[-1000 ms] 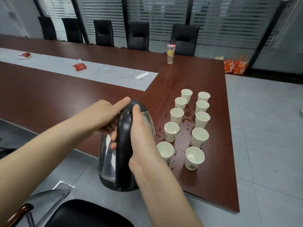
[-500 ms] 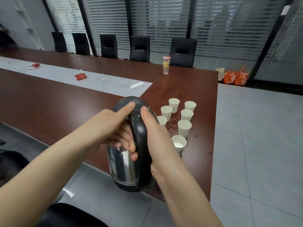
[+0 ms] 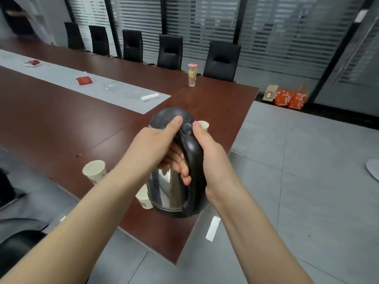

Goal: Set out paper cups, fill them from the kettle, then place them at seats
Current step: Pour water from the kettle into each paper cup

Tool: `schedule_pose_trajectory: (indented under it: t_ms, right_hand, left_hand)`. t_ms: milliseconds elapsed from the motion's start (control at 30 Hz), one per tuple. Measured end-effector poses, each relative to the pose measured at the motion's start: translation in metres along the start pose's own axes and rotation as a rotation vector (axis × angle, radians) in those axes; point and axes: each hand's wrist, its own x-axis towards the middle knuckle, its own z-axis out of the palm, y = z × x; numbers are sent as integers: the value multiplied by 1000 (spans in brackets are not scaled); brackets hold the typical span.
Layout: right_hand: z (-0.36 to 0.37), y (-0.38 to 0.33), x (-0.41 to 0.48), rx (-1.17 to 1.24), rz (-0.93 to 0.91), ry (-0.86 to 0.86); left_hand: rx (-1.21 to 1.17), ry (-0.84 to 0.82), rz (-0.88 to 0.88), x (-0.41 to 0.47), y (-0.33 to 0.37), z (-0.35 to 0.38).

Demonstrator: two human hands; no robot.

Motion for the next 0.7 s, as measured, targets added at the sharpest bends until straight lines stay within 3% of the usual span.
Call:
schedule_pose_trajectory:
  t_ms: [333, 700]
  right_hand:
    - [-132, -34, 56, -25, -3, 19]
    - [-264, -111, 193, -96, -17, -13]
  left_hand:
    - [-63, -20, 66, 65, 29, 129]
    - [-135, 49, 64, 214, 85, 255]
